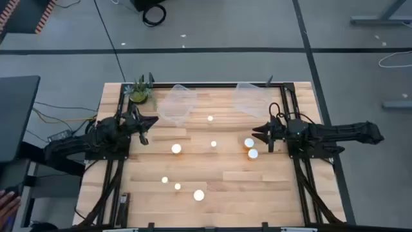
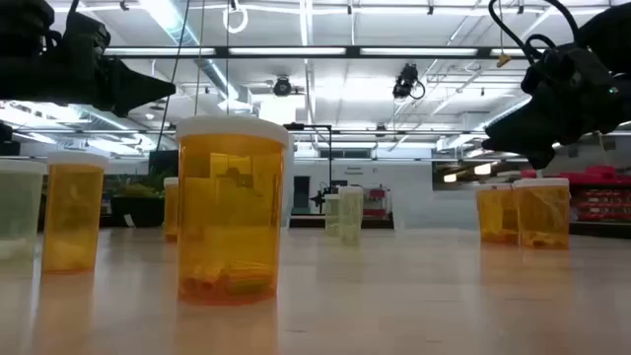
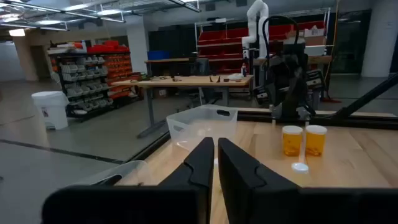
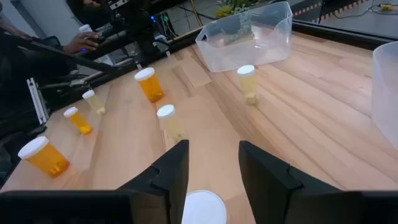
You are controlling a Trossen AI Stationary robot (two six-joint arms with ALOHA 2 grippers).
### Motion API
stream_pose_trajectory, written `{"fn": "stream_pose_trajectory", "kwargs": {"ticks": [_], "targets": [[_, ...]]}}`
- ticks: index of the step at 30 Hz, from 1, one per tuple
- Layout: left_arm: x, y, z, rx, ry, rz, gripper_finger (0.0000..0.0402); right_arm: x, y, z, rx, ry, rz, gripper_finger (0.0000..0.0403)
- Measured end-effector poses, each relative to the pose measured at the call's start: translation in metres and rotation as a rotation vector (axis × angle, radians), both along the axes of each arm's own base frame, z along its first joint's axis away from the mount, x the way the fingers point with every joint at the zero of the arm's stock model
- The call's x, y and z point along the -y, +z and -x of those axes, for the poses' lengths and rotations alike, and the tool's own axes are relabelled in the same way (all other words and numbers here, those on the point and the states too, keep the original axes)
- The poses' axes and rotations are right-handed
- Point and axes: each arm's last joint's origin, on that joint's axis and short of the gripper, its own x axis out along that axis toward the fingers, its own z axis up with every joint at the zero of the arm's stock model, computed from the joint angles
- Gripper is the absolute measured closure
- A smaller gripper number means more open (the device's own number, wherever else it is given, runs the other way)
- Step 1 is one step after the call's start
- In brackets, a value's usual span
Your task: Pick and place medicine bottles into bin by pill shape (circle, oval)
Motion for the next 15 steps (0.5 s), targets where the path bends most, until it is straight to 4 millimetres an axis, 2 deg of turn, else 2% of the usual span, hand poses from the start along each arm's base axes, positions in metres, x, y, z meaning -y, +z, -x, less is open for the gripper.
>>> {"fn": "stream_pose_trajectory", "kwargs": {"ticks": [15], "targets": [[0.0000,0.0000,0.0000,0.000,0.000,0.000,0.0378,0.0000,-0.0002,0.0000,-0.001,0.000,0.000,0.0256]]}}
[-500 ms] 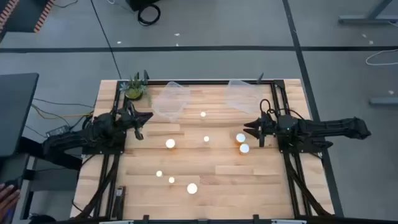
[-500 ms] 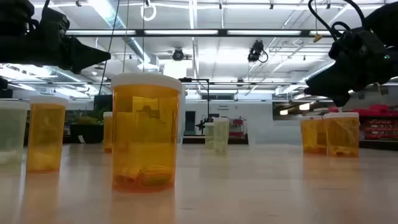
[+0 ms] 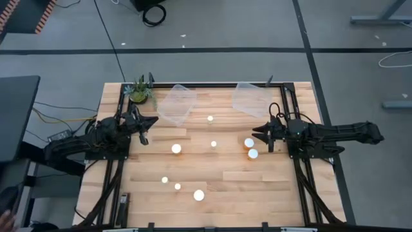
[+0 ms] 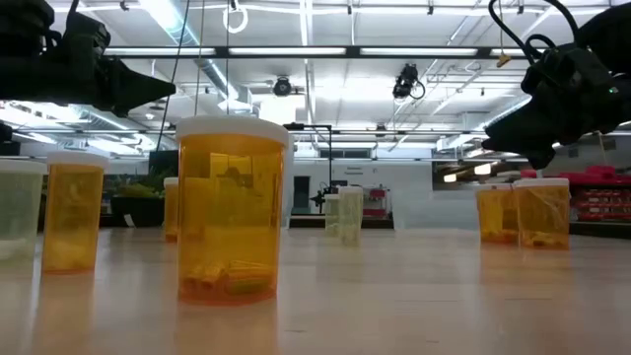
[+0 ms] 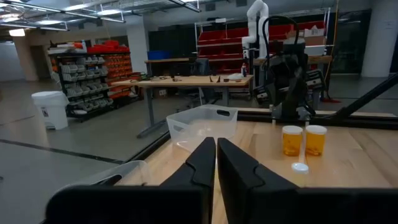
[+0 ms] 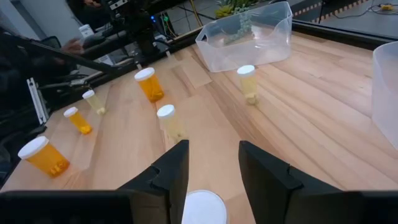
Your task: Pick and place medicine bottles into bin by pill shape (circle, oval)
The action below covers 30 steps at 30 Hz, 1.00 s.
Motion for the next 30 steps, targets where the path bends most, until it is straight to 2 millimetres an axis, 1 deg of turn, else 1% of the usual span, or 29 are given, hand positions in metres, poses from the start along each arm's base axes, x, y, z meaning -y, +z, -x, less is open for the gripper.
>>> {"fn": "stream_pose_trajectory", "kwargs": {"ticks": [10,23,30], "targets": [[0.0000,0.0001,0.0000,0.000,0.000,0.000,0.0366,0.0000,0.0001,0.0000,0.000,0.000,0.000,0.0256],[0.0000,0.0000,0.0000,0.000,0.000,0.000,0.0376,0.0000,0.0000,0.0000,0.000,0.000,0.000,0.0256],[0.0000,0.0001,0.0000,0.000,0.000,0.000,0.0368,0.0000,0.0000,0.0000,0.000,0.000,0.000,0.0256]]}}
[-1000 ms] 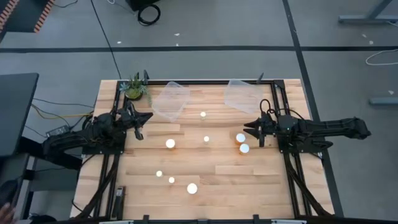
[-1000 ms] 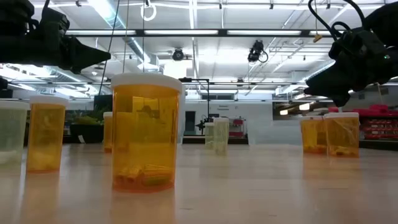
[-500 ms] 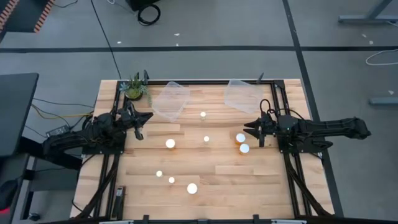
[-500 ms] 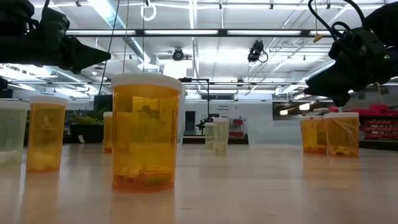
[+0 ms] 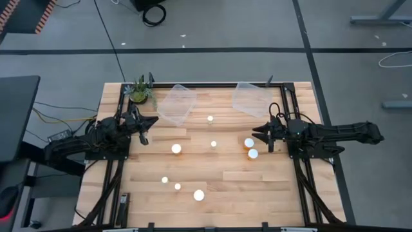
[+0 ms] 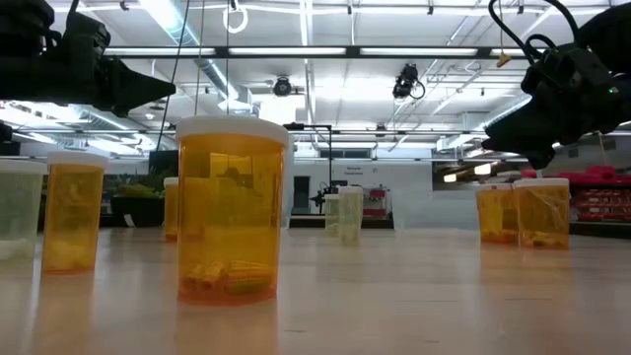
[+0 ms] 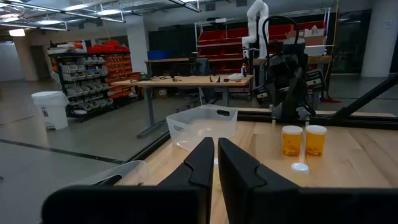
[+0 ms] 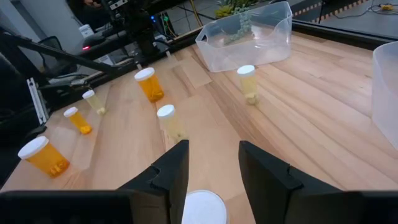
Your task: Pick and place medicine bottles into bin by pill shape (circle, oval)
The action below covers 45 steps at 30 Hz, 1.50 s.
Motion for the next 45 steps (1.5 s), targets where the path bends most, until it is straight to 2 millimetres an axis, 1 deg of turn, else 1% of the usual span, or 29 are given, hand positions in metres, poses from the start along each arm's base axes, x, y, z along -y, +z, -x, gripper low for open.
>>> {"fn": "stream_pose_trajectory", "kwargs": {"ticks": [4,12,21,33,45], "targets": [[0.0000,0.0000,0.0000,0.000,0.000,0.000,0.0366,0.0000,0.0000,0.0000,0.000,0.000,0.000,0.0256],[0.0000,-0.0001,0.0000,0.000,0.000,0.000,0.0376,0.0000,0.0001,0.0000,0.000,0.001,0.000,0.0256],[0.0000,0.0001,0.0000,0.000,0.000,0.000,0.0366,0.0000,0.0001,0.0000,0.000,0.000,0.000,0.0256],[0.0000,0.0000,0.0000,0.000,0.000,0.000,0.0378,0.0000,0.0001,0.0000,0.000,0.000,0.000,0.0256],[0.0000,-0.0001,0.0000,0.000,0.000,0.000,0.0366,0.0000,0.0000,0.0000,0.000,0.000,0.000,0.0256]]}}
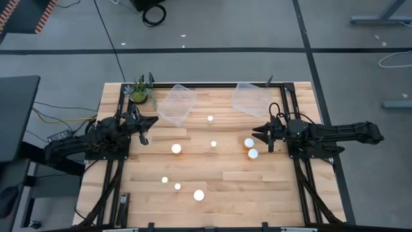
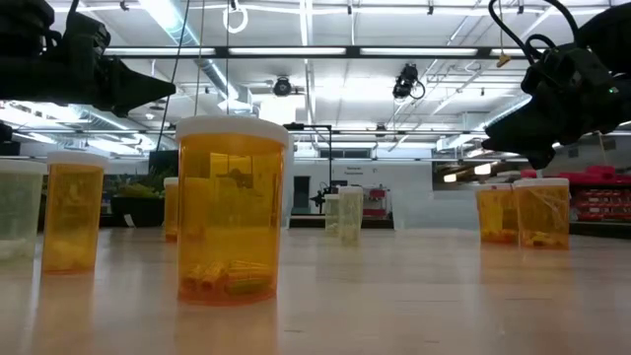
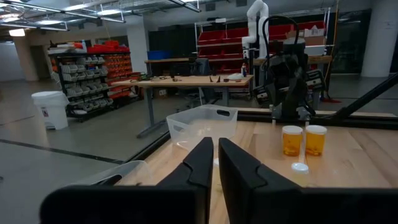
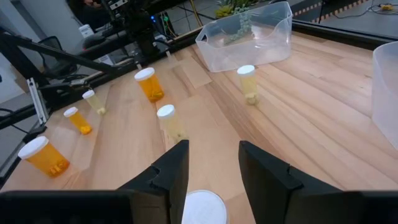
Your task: Pick and place medicine bottles into bin by pill shape (circle, oval)
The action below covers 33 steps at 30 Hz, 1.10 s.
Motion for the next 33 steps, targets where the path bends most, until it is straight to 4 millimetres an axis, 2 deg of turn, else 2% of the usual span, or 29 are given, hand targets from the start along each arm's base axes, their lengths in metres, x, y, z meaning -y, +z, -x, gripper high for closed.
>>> {"fn": "stream_pose_trajectory", "kwargs": {"ticks": [21,33], "targets": [[0.0000,0.0001,0.0000,0.000,0.000,0.000,0.0365,0.0001,-0.0001,0.0000,0.014,-0.023,-0.071,0.0256],[0.0000,0.0002,0.0000,0.001,0.000,0.000,0.0373,0.0000,-0.0003,0.0001,-0.001,-0.004,-0.014,0.0256]]}}
